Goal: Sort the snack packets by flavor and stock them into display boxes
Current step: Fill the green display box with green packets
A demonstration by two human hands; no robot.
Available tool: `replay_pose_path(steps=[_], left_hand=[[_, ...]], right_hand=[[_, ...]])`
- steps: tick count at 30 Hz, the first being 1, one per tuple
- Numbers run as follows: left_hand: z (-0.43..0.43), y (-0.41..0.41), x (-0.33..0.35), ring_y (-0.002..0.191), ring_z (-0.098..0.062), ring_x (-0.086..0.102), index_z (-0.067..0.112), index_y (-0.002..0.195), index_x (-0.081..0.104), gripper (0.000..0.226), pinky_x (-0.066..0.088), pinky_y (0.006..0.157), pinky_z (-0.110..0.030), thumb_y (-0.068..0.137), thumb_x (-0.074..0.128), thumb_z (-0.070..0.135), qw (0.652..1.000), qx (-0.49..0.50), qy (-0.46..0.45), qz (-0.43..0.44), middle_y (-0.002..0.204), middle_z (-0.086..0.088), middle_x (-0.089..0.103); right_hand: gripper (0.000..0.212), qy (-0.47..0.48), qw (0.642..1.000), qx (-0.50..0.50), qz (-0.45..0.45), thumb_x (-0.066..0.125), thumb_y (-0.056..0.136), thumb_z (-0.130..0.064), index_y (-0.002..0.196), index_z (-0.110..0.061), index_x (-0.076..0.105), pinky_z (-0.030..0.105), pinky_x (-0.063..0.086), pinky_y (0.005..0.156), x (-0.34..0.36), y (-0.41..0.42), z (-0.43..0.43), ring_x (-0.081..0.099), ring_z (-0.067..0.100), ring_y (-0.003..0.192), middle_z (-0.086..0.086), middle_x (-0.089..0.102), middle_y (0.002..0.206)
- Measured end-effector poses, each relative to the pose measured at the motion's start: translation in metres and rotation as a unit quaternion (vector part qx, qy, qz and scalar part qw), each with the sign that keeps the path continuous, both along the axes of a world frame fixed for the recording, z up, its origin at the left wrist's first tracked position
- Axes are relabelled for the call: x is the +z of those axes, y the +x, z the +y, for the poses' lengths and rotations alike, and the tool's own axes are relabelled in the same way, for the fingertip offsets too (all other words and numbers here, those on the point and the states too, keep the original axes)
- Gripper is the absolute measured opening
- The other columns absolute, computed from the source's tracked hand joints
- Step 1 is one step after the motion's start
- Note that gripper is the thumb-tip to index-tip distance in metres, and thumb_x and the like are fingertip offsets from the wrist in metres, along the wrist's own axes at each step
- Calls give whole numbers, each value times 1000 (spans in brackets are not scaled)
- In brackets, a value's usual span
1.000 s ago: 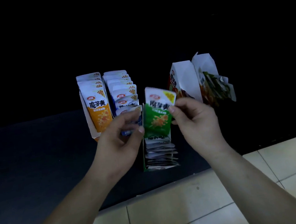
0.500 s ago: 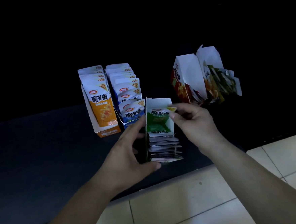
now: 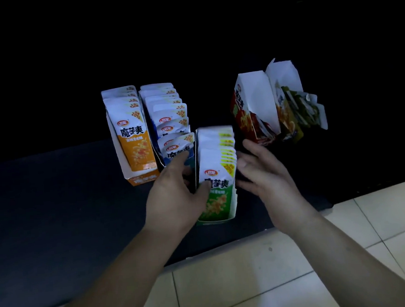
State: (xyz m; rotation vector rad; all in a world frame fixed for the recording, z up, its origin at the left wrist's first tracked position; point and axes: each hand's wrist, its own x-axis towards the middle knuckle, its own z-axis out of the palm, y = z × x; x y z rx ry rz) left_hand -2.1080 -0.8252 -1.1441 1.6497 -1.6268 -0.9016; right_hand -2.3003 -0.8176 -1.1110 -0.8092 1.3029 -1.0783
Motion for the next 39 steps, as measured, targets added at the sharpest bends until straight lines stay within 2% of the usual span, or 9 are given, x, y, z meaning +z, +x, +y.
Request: replay_pose_path(steps=[4,8,12,15,20,24,28,34,39], left_hand=[[6,-3,-3,90,-1,71,37,139,53,58,63,76,-41,86,78,30,999,6,-5,50,106,18,71],[23,2,-4,104,0,70,37,147,52,67,62,85,-30,93,68,0,991,-39,29,123,120,23,70],[30,3,-12,114,-8,69,46,155,37,83,60,94,-38,93,62,-4,988,-65,48,133,136,13,65],[31,-6,-14,120,-6,66,45,157,34,86,58,99,-37,94,61,-6,984,-70,68,149,141,12,61],[3,-24,-12,118,-4,67,39,156,39,79,55,104,-39,95,60,-7,979,-35,72,185,134,12,66],[-24,-21,-10,95,-2,70,33,151,47,59,57,90,-26,98,66,14,990,4,52,134,99,11,75],[-16,-2,-13,75,-3,66,33,140,58,43,50,73,-20,101,63,15,989,31,46,136,77,14,70],[-2,10,-35,87,-6,66,44,144,54,45,51,79,-25,101,62,34,987,59,38,147,106,0,70],[5,15,-31,106,12,60,45,149,49,50,43,87,-6,102,61,32,980,51,64,183,130,18,63]], right_hand=[[81,0,989,39,146,81,87,-12,153,-34,41,33,53,104,-18,3,-1,61,1,123,-15,62,133],[69,-29,969,7,247,80,89,-23,149,-30,47,10,53,76,-29,9,-13,67,-9,95,-8,74,107],[51,-23,954,-26,296,80,88,-32,134,-31,58,33,61,79,-29,16,-8,72,-1,80,-8,75,88],[45,-81,956,-20,280,76,92,-26,131,-37,56,31,60,81,-29,15,13,72,-1,89,-12,76,98],[76,-84,969,67,223,74,92,-12,155,-36,39,25,51,104,-38,9,9,60,-3,124,-15,62,139],[94,-58,971,118,201,79,89,-14,155,-54,26,30,48,110,-28,4,-31,56,-6,127,-23,54,146],[112,-46,931,108,344,86,79,-35,158,-54,10,31,45,109,-19,6,-31,47,1,134,-20,43,151],[114,-37,915,83,393,85,76,-49,161,-45,9,30,47,99,-39,31,-2,52,10,128,-8,42,146],[112,-54,928,36,367,80,77,-56,160,-46,5,43,52,104,-54,42,-23,55,11,131,-10,51,148]])
